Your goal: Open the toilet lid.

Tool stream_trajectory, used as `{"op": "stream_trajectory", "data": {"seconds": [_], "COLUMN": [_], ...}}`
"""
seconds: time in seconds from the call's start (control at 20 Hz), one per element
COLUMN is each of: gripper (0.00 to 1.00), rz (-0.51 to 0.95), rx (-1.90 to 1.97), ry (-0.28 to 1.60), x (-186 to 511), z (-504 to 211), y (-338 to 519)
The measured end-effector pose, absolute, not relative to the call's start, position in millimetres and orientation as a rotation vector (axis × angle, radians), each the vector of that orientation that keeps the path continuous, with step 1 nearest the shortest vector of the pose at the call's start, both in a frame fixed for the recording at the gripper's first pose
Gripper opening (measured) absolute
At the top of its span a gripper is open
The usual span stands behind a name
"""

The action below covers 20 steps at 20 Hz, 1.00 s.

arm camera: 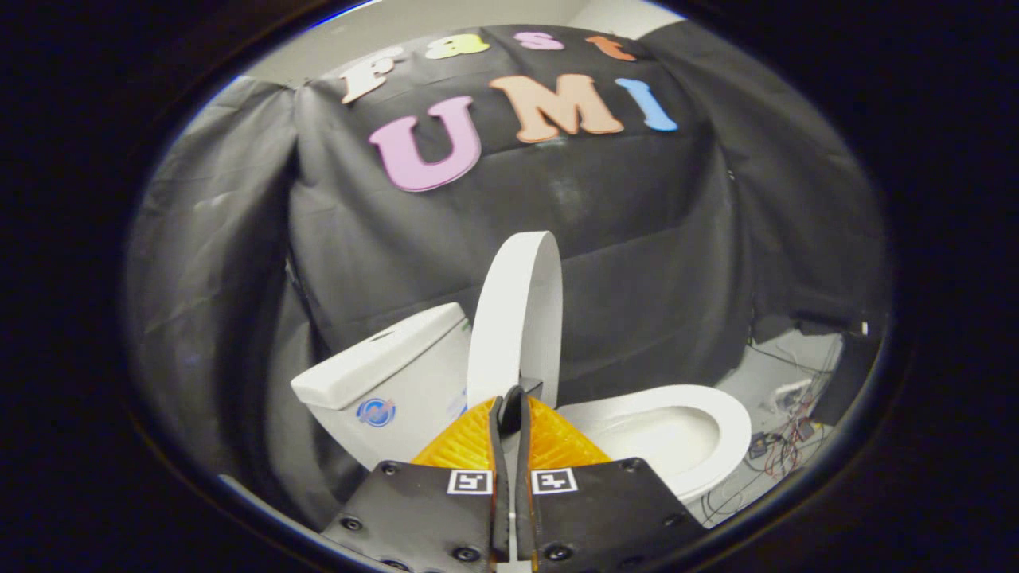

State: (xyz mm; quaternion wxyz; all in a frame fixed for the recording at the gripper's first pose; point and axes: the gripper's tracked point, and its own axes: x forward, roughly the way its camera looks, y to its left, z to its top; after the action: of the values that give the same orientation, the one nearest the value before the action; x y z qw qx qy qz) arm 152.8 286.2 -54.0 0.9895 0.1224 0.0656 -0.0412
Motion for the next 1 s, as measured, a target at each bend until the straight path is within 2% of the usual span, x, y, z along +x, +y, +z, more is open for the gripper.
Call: {"op": "stream_trajectory", "data": {"seconds": [0.5, 1.0], "gripper": [0.04, 0.04], "rz": [0.175, 0.261], "rx": [0.192, 0.192], "ry": [0.151, 0.156], "x": [198.5, 204.0], "z": [-40.1, -48.0], "y": [365.1, 393.5]}}
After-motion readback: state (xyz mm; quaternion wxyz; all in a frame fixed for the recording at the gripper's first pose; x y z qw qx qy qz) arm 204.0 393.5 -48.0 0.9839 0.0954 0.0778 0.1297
